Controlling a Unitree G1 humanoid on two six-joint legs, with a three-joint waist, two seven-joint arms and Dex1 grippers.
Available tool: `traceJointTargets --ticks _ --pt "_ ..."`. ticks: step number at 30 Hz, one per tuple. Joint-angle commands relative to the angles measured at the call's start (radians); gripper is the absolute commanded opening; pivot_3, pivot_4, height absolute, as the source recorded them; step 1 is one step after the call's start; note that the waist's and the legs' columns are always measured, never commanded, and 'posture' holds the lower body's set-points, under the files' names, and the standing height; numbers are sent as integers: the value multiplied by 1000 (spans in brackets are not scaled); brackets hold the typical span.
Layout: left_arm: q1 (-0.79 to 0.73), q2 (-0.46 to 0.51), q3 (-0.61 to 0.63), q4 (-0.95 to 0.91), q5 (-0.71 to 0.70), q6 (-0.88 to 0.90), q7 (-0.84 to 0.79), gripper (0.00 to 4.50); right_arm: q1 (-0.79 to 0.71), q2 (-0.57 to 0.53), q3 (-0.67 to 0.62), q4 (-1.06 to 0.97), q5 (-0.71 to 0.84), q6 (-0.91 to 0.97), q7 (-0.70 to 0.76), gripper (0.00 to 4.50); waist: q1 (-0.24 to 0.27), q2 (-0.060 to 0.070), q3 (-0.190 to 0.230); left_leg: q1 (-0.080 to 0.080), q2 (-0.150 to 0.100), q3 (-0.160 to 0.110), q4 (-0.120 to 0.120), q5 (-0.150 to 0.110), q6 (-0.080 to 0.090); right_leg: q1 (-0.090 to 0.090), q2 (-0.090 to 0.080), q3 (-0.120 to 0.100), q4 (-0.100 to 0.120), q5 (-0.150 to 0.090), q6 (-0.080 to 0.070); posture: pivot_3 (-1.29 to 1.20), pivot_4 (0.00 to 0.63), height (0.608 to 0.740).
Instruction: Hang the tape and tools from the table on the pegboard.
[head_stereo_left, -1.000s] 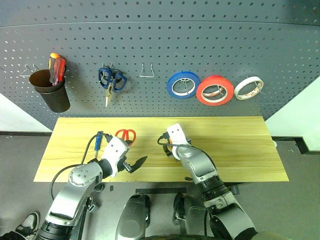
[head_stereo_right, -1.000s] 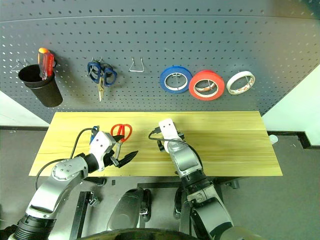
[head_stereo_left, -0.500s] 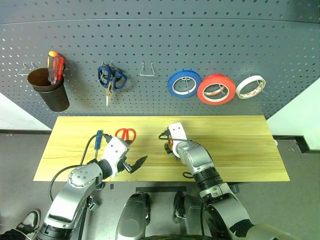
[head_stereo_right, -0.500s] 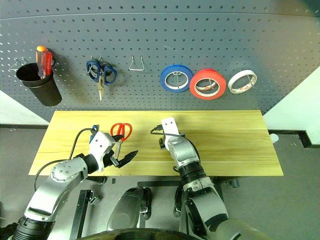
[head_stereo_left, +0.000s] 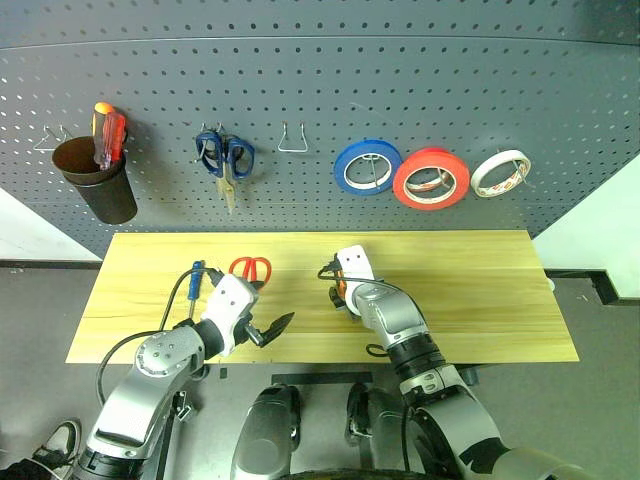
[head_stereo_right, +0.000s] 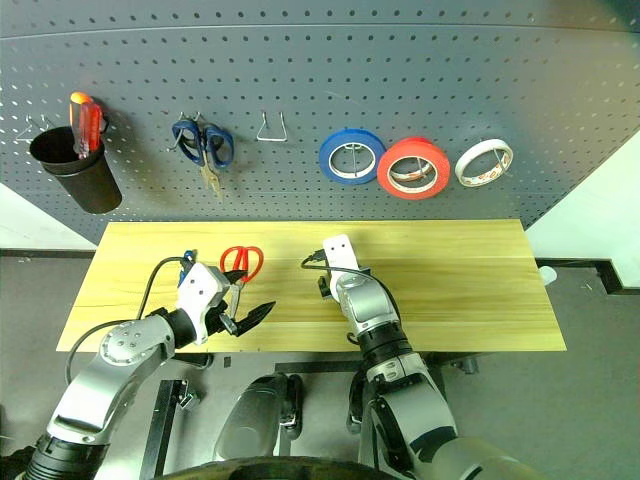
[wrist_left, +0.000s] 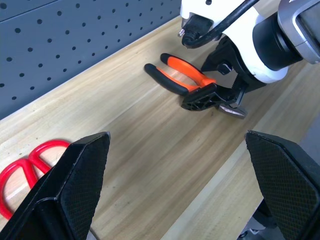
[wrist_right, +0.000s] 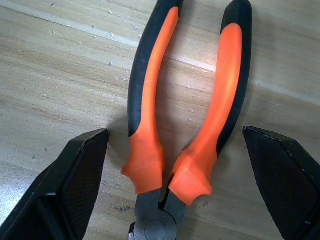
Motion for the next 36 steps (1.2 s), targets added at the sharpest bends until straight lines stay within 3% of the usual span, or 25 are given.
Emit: traceJointTargets --ticks 1,8,15,18,28,36 --pt "10 3 15 -41 -13 -1 3 4500 -10 1 18 -1 -7 -13 16 4105 0 0 0 0 0 0 0 0 0 0 0 0 0 0 0 395 238 718" --pt "15 2 16 -48 -13 1 3 4500 1 -8 38 -8 -13 -24 38 2282 0 0 0 0 0 0 -3 0 0 0 0 0 -2 0 0 395 238 718" --pt "13 2 15 -45 -13 3 2 4500 15 -33 92 -37 -30 -79 78 2282 0 0 0 1 0 0 -9 1 -2 0 1 0 -6 0 0 395 237 718" --pt "14 4 16 -38 -12 0 -1 4500 60 -60 119 -129 -22 -191 131 2281 2 0 0 1 0 0 -11 2 -3 -1 1 0 -6 -1 1 395 237 718" --pt "-1 9 19 -6 -9 -14 -14 4500 205 -137 128 -455 39 -176 291 2281 3 -1 4 0 0 1 -11 2 -3 -1 1 0 -7 -1 2 385 228 718" --pt "-7 -19 58 50 -22 -91 -9 4500 396 -287 55 -699 173 -279 486 2281 4 -3 5 0 -1 0 -11 2 -3 -1 1 0 -8 -1 2 379 219 718"
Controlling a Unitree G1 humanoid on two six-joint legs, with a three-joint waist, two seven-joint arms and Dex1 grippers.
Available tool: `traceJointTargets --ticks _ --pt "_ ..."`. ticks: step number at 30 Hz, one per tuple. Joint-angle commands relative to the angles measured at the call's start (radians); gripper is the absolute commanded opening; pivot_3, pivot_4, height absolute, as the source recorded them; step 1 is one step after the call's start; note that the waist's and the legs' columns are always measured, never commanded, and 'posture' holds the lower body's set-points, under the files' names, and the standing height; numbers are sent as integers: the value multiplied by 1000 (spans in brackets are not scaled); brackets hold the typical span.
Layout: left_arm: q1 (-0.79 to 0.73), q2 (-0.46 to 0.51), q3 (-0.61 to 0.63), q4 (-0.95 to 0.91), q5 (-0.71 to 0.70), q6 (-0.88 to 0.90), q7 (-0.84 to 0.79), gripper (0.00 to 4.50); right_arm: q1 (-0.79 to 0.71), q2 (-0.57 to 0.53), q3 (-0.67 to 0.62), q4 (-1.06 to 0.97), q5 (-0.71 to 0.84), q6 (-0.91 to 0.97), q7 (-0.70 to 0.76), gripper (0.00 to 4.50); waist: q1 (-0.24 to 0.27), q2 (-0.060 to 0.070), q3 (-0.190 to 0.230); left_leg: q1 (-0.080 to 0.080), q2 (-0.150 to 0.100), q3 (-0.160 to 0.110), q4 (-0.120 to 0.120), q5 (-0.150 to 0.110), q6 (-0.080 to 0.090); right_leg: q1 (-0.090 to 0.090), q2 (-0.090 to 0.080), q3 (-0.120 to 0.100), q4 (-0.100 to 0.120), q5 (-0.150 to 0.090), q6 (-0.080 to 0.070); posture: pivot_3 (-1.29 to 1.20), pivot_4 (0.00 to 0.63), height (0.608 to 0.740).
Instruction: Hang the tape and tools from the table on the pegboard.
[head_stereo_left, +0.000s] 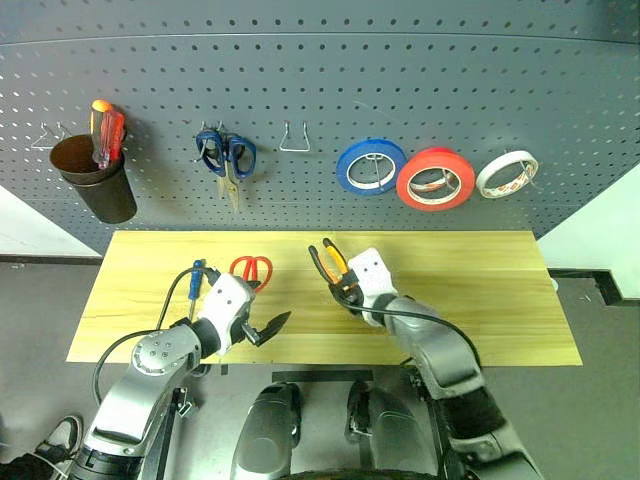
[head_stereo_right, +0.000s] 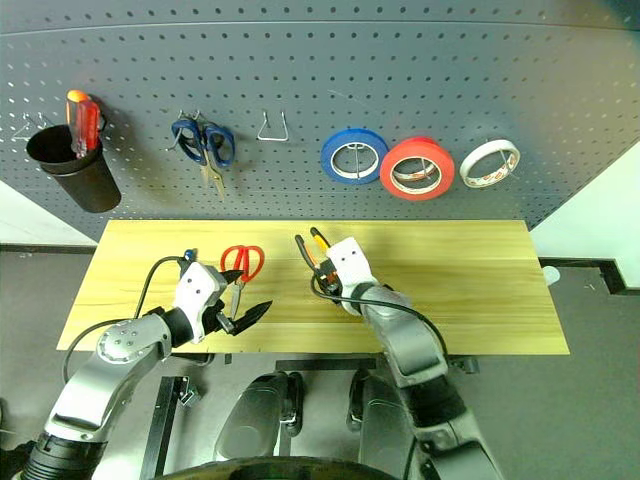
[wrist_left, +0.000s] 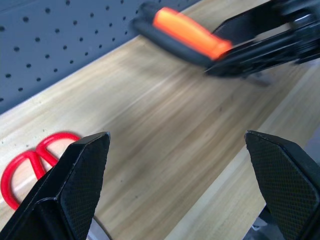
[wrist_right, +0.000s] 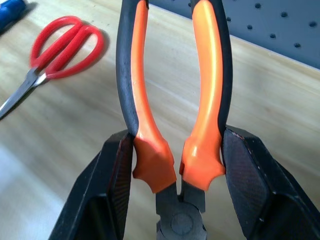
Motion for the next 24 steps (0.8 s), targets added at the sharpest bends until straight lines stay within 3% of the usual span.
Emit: traceJointTargets --ticks 1,9,24 --pt "-1 -36 60 13 -33 -82 21 4500 44 -32 -55 -124 87 -73 77 2281 -1 -1 0 0 0 0 0 0 0 0 0 0 0 0 0 377 217 718" --pt "-23 -120 134 63 -28 -275 71 4500 67 -69 -153 -240 229 -104 159 2281 3 -3 1 1 0 0 0 0 0 1 0 0 1 0 0 368 198 718" --pt "-4 -177 138 169 -42 -490 92 4500 -79 -106 -336 -376 546 39 151 2281 36 -4 0 0 0 0 2 0 0 2 1 -2 1 1 -1 370 176 718"
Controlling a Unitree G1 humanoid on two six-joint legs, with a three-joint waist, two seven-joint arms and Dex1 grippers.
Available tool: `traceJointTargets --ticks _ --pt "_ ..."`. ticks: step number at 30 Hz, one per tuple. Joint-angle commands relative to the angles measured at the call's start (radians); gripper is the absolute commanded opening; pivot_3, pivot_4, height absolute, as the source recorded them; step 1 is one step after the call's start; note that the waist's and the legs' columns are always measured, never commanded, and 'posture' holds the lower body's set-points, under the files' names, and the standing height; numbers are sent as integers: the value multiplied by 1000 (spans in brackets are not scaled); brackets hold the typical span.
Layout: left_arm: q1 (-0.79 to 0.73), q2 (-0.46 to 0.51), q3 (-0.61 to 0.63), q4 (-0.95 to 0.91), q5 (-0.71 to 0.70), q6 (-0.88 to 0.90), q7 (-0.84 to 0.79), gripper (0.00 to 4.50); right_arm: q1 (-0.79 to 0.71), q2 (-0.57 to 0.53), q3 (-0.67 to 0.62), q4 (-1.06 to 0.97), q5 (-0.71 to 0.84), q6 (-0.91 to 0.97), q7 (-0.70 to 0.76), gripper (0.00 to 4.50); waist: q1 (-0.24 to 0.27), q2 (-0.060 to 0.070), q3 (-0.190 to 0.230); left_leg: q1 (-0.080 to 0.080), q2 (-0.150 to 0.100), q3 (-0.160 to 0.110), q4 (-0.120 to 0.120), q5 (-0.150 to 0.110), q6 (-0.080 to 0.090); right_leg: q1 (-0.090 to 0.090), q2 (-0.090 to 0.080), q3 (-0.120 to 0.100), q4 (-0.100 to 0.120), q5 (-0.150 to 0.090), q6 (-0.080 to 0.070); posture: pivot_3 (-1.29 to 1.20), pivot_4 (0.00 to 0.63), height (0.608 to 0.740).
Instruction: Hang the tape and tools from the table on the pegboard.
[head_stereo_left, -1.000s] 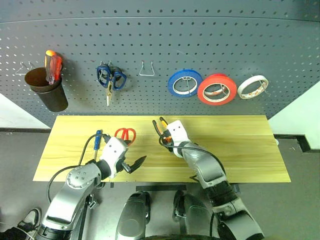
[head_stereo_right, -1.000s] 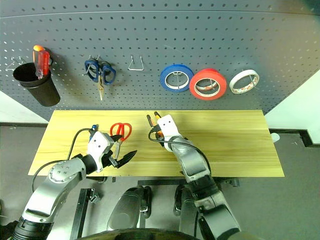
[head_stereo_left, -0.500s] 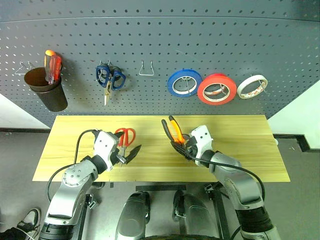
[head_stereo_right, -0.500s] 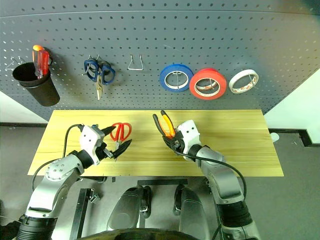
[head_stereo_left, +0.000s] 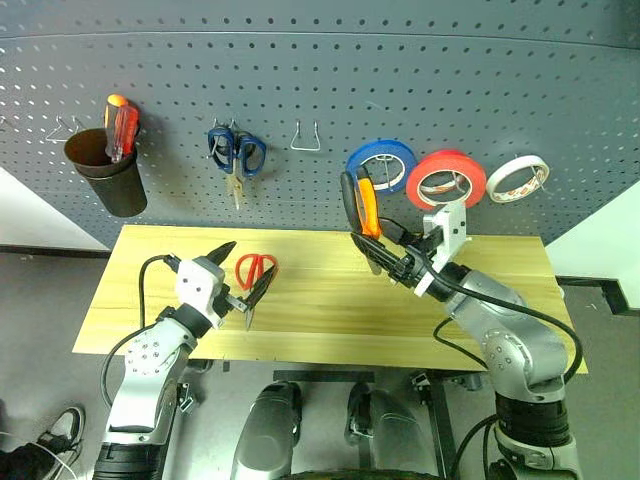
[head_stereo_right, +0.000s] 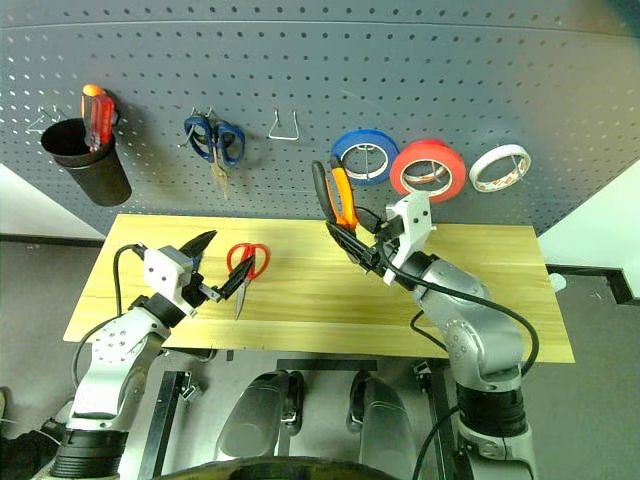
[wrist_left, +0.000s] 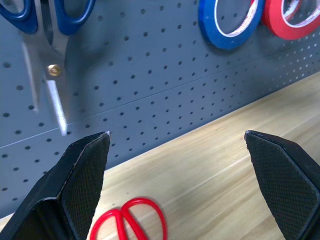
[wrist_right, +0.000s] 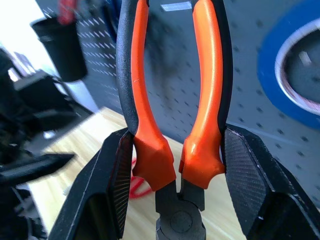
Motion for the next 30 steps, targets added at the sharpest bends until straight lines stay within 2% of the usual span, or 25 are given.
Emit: traceJointTargets --ticks 1,9,13,20,30 --pt "19 -31 22 3 -35 -72 -3 4500 -33 -12 -27 -77 67 3 -13 2281 2 0 0 0 0 0 0 0 0 0 0 0 0 0 0 371 174 718" --pt "46 -91 23 72 -9 -198 27 4500 -102 13 6 -74 93 -8 -64 2281 15 -1 -1 0 0 0 1 0 0 0 1 -1 1 1 -1 367 166 718" --pt "56 -102 13 129 24 -275 38 4500 -222 59 18 -47 71 -24 -139 2281 15 -3 -2 0 0 0 2 0 0 1 1 -2 2 2 -3 366 158 718" --pt "40 -113 -14 181 44 -400 26 4500 -391 144 57 47 -20 -94 -255 2281 18 -5 -7 0 0 0 3 0 0 1 1 -4 3 3 -5 357 150 718" --pt "33 -125 -64 186 22 -403 -10 4500 -514 262 134 248 -196 -278 -354 2281 12 -5 -8 -2 2 0 15 0 1 2 2 -7 8 4 -6 353 144 718"
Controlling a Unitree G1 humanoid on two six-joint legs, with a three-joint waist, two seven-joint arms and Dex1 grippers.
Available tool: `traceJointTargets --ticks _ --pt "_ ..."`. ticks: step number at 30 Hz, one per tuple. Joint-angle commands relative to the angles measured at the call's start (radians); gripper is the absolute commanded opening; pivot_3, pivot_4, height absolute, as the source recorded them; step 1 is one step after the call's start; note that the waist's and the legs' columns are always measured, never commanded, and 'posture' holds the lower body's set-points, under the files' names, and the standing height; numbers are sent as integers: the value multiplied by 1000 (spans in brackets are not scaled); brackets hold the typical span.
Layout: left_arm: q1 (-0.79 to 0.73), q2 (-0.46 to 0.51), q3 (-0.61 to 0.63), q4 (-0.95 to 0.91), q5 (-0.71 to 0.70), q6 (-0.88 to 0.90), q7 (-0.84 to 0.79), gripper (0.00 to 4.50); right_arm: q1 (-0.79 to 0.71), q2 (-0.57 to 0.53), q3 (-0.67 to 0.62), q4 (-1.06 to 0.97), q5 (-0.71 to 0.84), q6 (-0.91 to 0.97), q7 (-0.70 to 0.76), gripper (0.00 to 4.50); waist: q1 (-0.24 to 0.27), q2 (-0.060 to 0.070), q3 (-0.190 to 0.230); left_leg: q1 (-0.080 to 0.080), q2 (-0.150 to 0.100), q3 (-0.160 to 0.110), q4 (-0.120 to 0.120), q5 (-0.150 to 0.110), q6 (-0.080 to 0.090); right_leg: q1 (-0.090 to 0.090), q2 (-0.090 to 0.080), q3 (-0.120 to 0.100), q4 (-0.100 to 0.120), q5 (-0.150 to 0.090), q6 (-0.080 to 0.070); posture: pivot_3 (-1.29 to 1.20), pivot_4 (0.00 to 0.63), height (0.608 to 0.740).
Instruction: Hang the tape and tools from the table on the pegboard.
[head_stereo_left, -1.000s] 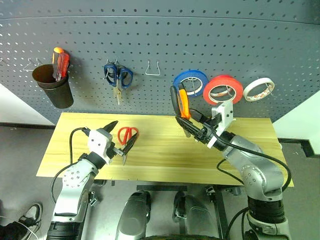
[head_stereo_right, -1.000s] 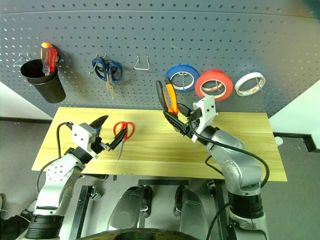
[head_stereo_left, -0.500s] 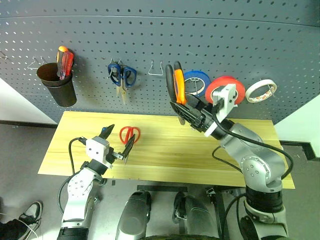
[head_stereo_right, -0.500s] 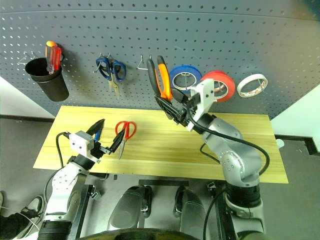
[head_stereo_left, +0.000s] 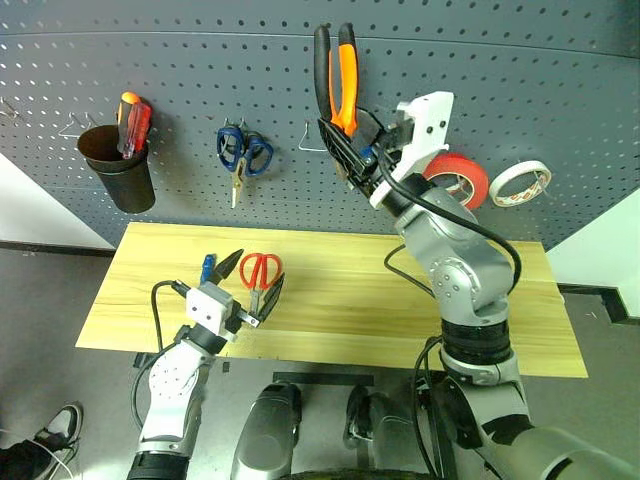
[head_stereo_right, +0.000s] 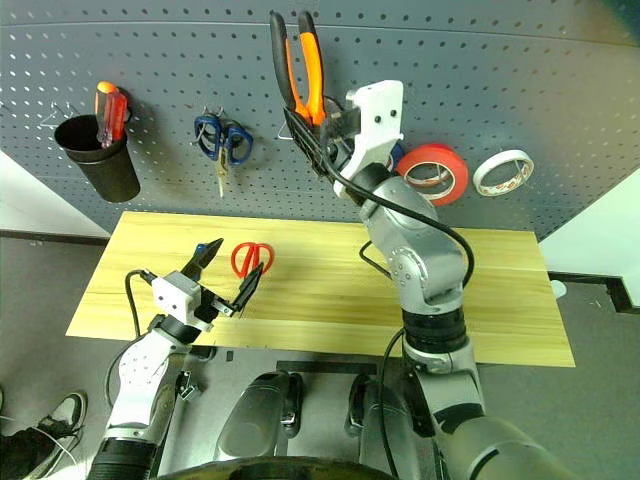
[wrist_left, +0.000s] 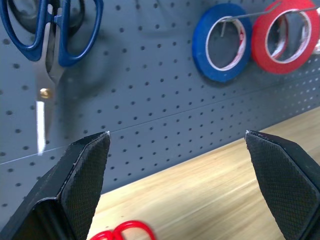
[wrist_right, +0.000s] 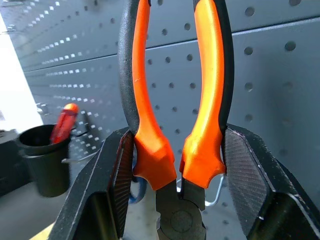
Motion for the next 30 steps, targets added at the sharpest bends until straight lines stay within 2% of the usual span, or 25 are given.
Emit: traceJointTargets --ticks 1,15,30 --pt "6 0 -12 -15 -17 -13 -10 4500 -61 41 24 25 -50 -94 -23 2281 1 0 0 0 0 0 0 0 0 0 0 0 1 0 0 356 144 718" --pt "35 15 -19 -62 -39 8 -14 4500 -158 107 44 366 -206 -292 -66 2281 -1 0 0 2 0 0 2 1 -2 -1 -1 0 8 0 0 375 157 718" --pt "77 21 -22 -110 -57 36 -30 4500 -222 98 17 492 -247 -381 -65 2280 -1 0 0 3 0 0 3 3 -4 -1 0 0 9 -2 2 374 154 718"
